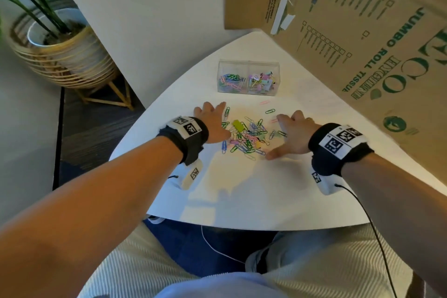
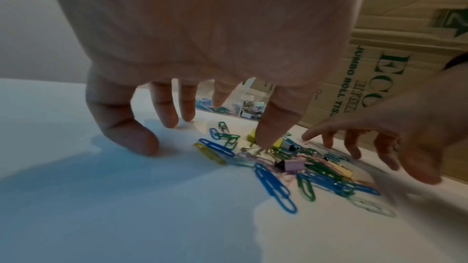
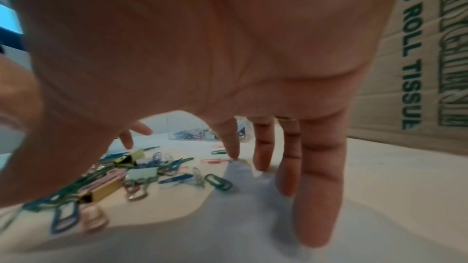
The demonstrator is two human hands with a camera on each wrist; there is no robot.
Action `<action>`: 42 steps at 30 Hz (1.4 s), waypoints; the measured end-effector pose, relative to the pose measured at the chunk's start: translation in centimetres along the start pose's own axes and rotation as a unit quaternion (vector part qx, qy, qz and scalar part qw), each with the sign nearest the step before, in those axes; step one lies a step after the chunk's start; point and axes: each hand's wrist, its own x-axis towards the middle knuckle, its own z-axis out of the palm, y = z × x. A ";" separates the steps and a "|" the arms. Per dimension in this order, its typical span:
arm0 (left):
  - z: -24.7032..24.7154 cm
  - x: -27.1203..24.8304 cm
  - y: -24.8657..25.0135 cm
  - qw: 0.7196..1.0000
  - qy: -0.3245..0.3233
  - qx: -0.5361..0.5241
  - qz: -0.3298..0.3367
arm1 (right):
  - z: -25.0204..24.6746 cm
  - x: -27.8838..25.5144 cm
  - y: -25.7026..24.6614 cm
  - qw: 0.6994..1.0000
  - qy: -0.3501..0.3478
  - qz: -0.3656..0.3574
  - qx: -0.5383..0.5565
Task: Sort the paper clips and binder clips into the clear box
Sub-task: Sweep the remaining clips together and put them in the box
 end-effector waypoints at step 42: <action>-0.8 0.8 -0.8 0.993 -0.039 0.013 0.111 | 0.6 0.7 -2.0 0.998 0.017 -0.001 0.056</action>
